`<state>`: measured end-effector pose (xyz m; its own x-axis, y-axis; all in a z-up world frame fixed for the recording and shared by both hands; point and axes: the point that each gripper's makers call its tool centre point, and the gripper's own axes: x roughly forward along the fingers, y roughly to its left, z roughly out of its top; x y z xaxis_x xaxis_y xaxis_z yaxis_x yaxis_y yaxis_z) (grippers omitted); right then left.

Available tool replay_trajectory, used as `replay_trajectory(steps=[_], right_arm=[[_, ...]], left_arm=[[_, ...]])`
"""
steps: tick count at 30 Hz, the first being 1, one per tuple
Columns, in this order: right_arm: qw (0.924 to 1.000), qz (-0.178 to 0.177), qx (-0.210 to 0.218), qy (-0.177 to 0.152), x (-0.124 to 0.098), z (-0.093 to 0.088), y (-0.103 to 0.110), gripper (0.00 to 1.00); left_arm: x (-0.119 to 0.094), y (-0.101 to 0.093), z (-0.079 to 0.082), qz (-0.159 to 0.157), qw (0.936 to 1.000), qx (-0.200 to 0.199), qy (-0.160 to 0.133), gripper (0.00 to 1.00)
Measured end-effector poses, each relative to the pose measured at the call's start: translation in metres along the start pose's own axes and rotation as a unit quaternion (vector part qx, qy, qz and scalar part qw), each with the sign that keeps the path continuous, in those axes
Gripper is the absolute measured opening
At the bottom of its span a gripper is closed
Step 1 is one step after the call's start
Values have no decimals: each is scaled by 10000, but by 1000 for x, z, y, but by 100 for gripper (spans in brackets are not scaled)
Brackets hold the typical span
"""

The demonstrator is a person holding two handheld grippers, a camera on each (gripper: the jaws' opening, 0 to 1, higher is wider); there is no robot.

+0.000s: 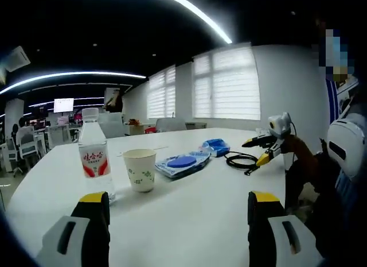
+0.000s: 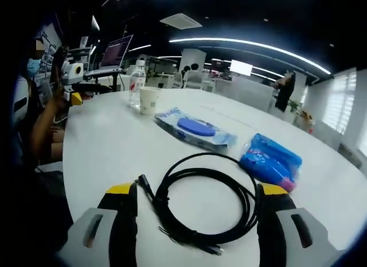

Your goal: Arrange the tabletop items into an orderly group along one side of the table until the central work area is clear of visible clutter.

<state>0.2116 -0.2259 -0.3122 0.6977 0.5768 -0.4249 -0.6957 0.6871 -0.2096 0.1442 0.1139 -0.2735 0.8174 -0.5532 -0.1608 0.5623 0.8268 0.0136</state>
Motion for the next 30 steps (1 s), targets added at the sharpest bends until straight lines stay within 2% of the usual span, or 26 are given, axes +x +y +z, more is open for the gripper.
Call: replay_trajectory(steps=[6, 11, 15, 20, 23, 30], right_arm=[[9999, -18, -11, 102, -9, -10, -2, 89], [10000, -70, -5, 35, -18, -13, -9, 96], [9999, -119, 102, -38, -27, -17, -17, 100], [9992, -149, 352, -145, -39, -22, -27, 100], [9991, -121, 351, -211, -46, -25, -27, 100], [9992, -90, 377, -69, -54, -38, -30, 100]], left_arm=[[-2, -1, -2, -8, 10000, -6, -24, 100], [-6, 0, 1, 7, 10000, 51, -61, 100], [-12, -4, 3, -121, 9997, 157, -139, 100], [-18, -4, 0, -112, 9997, 181, -115, 100], [-21, -1, -4, -49, 9998, 179, -39, 100], [-29, 11, -8, 183, 9998, 54, -48, 100]])
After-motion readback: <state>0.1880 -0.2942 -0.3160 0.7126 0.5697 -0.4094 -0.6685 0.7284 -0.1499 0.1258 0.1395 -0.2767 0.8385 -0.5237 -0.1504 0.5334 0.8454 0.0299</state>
